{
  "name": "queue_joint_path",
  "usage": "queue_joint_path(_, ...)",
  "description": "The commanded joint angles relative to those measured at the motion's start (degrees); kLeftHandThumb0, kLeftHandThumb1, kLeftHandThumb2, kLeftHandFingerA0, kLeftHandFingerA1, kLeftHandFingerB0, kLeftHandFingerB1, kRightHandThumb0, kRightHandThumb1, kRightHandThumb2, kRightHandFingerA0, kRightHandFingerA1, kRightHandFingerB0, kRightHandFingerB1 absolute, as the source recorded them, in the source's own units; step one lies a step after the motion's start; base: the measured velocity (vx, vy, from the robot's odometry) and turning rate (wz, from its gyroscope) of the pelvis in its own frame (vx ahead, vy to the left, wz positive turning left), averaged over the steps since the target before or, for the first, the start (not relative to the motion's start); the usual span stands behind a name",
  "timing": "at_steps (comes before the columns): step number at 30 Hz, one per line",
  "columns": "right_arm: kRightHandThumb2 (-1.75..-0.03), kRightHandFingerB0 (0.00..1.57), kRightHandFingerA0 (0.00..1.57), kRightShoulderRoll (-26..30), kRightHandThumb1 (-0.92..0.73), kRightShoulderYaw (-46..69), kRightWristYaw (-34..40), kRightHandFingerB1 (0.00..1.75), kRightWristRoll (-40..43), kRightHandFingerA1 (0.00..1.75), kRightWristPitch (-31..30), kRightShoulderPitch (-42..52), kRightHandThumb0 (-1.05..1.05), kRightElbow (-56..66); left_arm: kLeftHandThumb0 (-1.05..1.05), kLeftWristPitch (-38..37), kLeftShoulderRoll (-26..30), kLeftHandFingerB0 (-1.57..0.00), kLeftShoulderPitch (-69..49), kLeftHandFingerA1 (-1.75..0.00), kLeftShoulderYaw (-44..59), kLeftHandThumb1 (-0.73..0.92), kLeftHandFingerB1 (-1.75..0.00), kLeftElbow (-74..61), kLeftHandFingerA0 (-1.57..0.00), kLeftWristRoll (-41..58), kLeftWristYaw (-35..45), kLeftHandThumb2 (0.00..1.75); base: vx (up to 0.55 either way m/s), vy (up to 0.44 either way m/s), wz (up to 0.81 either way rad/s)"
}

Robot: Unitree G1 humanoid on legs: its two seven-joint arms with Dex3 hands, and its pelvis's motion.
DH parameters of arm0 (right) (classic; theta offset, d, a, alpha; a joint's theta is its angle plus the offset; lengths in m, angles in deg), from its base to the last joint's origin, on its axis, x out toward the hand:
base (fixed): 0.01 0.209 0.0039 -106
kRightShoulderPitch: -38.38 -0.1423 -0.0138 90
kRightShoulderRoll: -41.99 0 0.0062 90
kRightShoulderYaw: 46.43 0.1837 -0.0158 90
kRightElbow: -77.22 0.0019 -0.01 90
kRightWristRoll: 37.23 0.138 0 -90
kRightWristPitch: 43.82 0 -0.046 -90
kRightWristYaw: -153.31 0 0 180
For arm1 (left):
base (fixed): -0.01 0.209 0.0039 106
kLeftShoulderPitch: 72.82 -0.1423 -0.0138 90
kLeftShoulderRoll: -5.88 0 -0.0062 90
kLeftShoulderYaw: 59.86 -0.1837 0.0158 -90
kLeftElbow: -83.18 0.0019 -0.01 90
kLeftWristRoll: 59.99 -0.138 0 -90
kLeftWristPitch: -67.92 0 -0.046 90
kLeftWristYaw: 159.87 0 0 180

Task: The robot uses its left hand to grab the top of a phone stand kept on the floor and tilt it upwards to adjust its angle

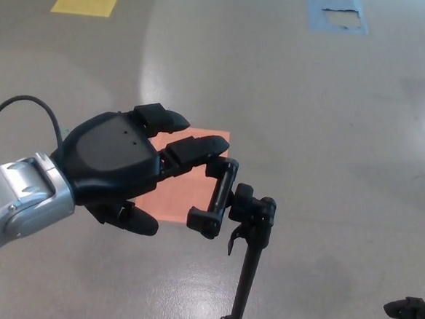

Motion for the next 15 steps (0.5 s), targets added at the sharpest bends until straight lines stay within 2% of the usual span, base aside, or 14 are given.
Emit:
queue_joint_path(1,-0.66,0.20,0.22,1.1,-0.85,0.1,-0.7,0.29,-0.1,0.35,-1.0,-0.2,-0.61,-0.2,-0.94,0.2,1.0,0.00,-0.8,-0.33,-0.5,0.63,-0.06,-0.1,-0.16,-2.5,-1.6,0.95,0.00,0.000,0.00)
queue_joint_path(15,-0.66,0.20,0.23,1.3,-0.86,-0.2,-1.2,0.30,-0.4,0.36,-1.2,-0.5,-0.62,-0.2,-0.94,0.1,0.8,0.00,-0.9,-0.33,-0.9,0.64,-0.06,0.2,-0.16,-3.0,-2.1,0.96,0.00,0.000,0.00)
